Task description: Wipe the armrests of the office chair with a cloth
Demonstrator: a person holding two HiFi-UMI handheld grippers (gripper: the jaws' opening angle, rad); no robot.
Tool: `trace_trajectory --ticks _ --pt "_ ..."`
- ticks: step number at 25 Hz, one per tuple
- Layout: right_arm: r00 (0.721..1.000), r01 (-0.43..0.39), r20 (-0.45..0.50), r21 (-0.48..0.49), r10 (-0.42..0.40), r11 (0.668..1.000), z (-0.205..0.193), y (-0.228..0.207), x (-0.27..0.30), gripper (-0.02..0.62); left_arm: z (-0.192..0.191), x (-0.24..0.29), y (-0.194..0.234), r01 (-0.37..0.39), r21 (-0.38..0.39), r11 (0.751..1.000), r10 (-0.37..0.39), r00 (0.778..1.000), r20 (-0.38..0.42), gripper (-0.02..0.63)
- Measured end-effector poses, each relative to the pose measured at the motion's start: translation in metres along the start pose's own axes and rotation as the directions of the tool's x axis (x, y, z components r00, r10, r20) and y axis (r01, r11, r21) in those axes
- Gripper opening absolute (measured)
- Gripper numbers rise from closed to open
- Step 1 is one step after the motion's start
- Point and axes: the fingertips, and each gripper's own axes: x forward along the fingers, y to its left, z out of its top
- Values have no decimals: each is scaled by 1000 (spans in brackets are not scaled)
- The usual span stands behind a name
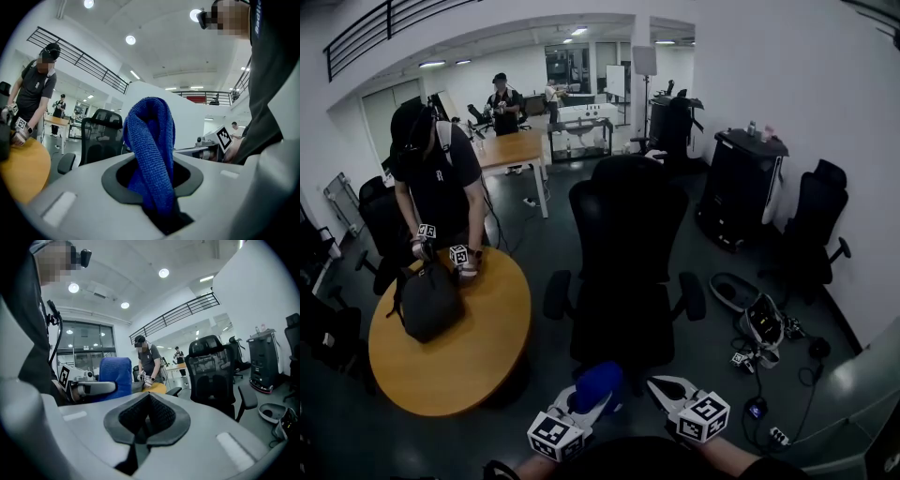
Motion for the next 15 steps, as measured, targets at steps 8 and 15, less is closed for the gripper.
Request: trace_trajectory --ticks 8,15 --pt "999 -51 -3 -9 51 999 -6 -6 -4 3 -11 13 -17 6 11 1000 -5 1000 -15 130" --pt "999 -42 -7 2 42 999 -10 -13 -10 3 -15 20 -24 9 14 1000 -9 999 -34 130"
